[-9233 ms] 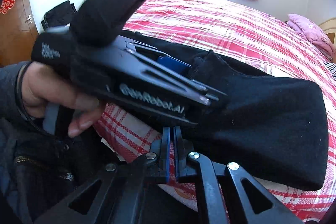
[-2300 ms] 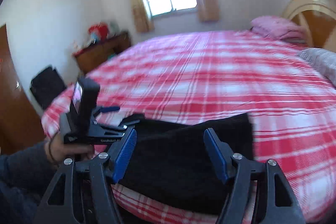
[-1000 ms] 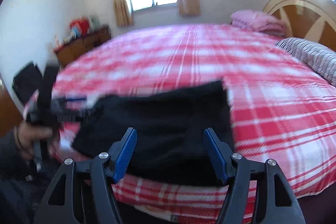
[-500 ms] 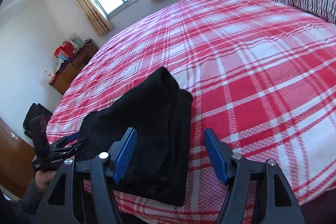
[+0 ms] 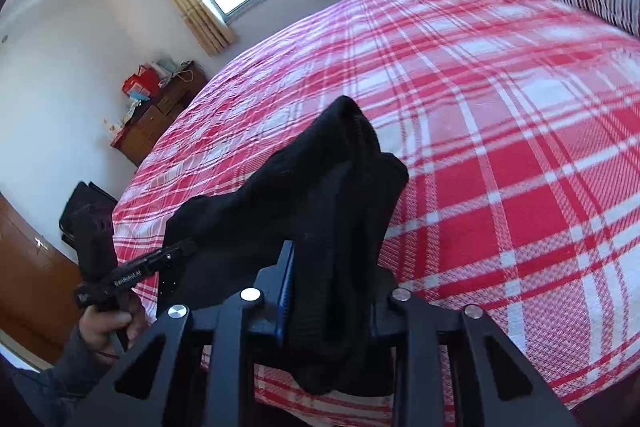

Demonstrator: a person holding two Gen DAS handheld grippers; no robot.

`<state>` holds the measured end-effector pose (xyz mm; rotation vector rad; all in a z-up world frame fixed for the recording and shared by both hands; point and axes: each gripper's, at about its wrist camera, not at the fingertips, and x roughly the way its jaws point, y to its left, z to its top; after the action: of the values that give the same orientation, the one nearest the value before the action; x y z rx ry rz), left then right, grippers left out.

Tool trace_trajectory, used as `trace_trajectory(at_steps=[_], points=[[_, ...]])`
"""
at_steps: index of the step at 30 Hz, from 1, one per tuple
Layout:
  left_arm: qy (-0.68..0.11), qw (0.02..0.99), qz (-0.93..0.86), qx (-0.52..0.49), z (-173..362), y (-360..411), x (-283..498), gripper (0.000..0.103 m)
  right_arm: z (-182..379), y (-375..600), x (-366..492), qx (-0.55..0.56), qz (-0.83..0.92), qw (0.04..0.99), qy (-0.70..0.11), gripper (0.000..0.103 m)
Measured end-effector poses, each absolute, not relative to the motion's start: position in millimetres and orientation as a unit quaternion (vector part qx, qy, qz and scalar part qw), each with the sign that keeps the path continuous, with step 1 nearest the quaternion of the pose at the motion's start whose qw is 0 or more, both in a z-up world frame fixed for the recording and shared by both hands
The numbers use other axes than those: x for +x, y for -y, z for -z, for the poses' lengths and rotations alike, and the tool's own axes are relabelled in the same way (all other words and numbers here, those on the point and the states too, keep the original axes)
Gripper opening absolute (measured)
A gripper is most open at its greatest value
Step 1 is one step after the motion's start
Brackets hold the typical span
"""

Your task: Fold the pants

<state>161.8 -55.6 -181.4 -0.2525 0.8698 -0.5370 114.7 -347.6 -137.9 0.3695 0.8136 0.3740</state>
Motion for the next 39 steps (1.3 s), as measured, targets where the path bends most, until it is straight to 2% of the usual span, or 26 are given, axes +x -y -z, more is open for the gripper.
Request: trace_trajectory(at_steps=[6,13,21,27,29,30,31,32,33,36,39], points=[[-0.383,0.875,0.255,-0.153,155.4,25.7,160.7,0.013,100.9,320.1,132.6,0.141,-0.217,0.891,-0.374,0.028],[-0.347,0.909,0.183,-0.142,125.5,-44.4,168.4,0.012,89.6,243.0,208.9,0.090,-0.300,0.869,-0.384,0.028],[-0.329,0.932,0.060,-0.140,120.3,-155.3,175.2,0.012,111.9,111.8,288.6,0.050,-0.391,0.831,-0.393,0.028],[-0.367,0.918,0.017,-0.149,163.1,-197.5,195.7,0.014,163.8,58.1,325.7,0.052,-0.398,0.806,-0.435,0.028],[-0.386,0.909,0.007,-0.156,182.3,-203.0,201.5,0.024,181.3,63.6,333.8,0.069,-0.391,0.800,-0.450,0.030],[-0.387,0.908,0.004,-0.163,188.4,-205.1,202.5,0.033,189.1,70.7,337.1,0.089,-0.392,0.794,-0.457,0.032],[-0.387,0.907,0.001,-0.168,189.7,-208.6,201.2,0.044,194.5,74.8,339.7,0.105,-0.393,0.788,-0.463,0.036],[-0.387,0.905,-0.004,-0.177,193.4,-210.2,200.5,0.049,199.1,80.5,341.1,0.115,-0.389,0.785,-0.469,0.047],[-0.383,0.905,-0.005,-0.185,195.1,-212.5,198.1,0.052,202.8,85.6,341.0,0.117,-0.383,0.786,-0.472,0.052],[-0.376,0.910,-0.006,-0.173,193.7,-204.1,197.9,0.059,211.1,95.2,335.1,0.108,-0.373,0.789,-0.477,0.052],[-0.380,0.912,-0.013,-0.155,189.8,-199.1,193.9,0.061,208.9,105.5,327.2,0.122,-0.369,0.793,-0.469,0.054]])
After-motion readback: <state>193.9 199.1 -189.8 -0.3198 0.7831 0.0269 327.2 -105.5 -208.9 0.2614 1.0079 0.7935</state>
